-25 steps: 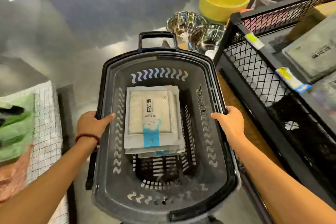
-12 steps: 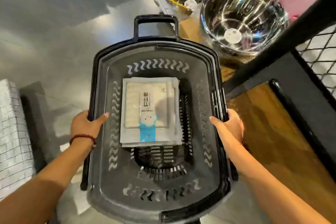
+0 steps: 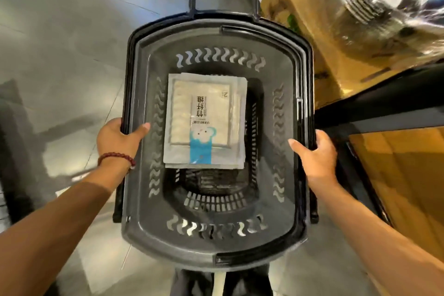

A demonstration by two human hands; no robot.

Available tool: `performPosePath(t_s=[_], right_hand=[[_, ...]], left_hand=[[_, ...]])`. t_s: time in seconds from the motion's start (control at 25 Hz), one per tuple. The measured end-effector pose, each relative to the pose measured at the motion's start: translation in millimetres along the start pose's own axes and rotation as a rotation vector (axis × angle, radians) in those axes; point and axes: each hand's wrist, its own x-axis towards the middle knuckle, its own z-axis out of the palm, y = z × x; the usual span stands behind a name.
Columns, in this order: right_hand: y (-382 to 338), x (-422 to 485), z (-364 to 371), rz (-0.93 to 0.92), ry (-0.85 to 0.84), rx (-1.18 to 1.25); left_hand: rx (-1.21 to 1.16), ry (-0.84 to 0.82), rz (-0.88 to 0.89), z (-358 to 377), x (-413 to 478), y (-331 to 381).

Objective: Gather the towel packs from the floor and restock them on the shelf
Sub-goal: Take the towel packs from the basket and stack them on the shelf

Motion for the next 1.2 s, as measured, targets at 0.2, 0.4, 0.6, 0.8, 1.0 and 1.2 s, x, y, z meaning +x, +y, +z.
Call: performPosePath(t_s=[0.2, 0.4, 0.6, 0.8, 1.0, 1.2], right_hand=[[-3.0, 19.7, 22.6, -0.075, 0.02, 0.002], [-17.1, 29.6, 26.6, -0.046, -0.016, -0.106], [-34.2, 17.5, 22.2, 0.025, -0.071, -0.245], [-64.7, -15.8, 33.7, -0.441, 0.146, -0.271], [-66.0, -21.7, 108.6, -0.315, -0.218, -0.202], [-42.2, 14.0, 185.6, -0.144, -0.212, -0.35]], left_hand=[[0.042, 0.03, 0.041, 18.6, 31.1, -24.7], [0.097, -0.004, 0.011, 21.0, 31.0, -24.3], [0.229, -0.207, -0.107, 10.2, 39.9, -16.9], [0.215, -0.262, -0.143, 5.4, 36.6, -12.2], [0.154, -0.241, -0.119, 4.9, 33.9, -16.6], [0.055, -0.107, -0.006, 15.2, 29.7, -32.3]])
